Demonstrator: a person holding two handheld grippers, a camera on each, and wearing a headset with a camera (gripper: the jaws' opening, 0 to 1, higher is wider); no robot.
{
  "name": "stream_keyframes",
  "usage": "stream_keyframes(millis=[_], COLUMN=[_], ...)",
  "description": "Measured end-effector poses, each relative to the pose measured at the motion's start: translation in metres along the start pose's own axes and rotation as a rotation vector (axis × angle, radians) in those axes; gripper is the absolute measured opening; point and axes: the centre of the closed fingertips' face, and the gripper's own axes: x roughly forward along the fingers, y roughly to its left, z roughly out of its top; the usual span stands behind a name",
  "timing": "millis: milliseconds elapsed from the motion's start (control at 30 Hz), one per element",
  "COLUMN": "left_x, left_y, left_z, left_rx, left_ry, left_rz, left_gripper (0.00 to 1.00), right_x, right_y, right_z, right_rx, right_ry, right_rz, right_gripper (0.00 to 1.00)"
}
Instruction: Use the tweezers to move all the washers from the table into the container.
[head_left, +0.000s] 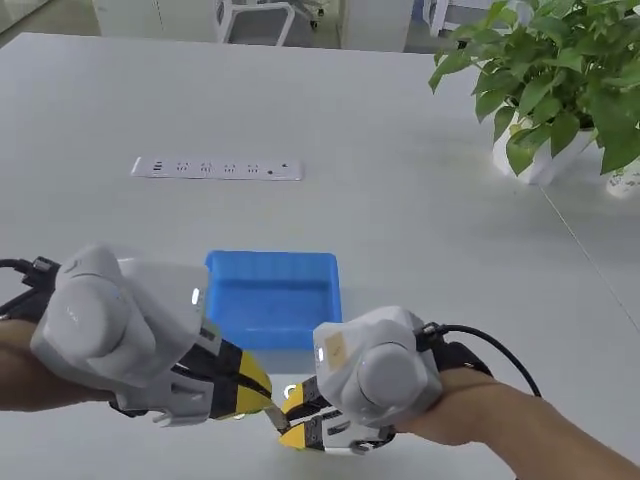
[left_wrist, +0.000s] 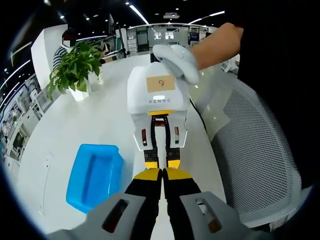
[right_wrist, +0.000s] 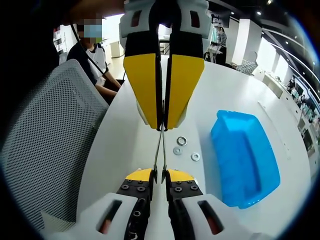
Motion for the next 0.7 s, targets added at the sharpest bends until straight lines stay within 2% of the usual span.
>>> stream_keyframes(millis=[300, 700], left_x=[0.0064, 0.0085], left_y=[-0.0048, -0.0066], left_z=[0.0033, 0.0056], left_rx=[0.01, 0.004], left_ry=[0.0, -0.023], left_rz=[-0.024, -0.049], left_gripper=[0.06, 0.06], right_x=[0.0043, 0.0044], right_y=[0.0052, 0.0063], right_z=[-0.0008, -0.0014], right_rx=[0.0, 0.017], right_ry=[0.0, -0.012], right_rz=[0.011, 0.013], right_gripper=[0.12, 0.11])
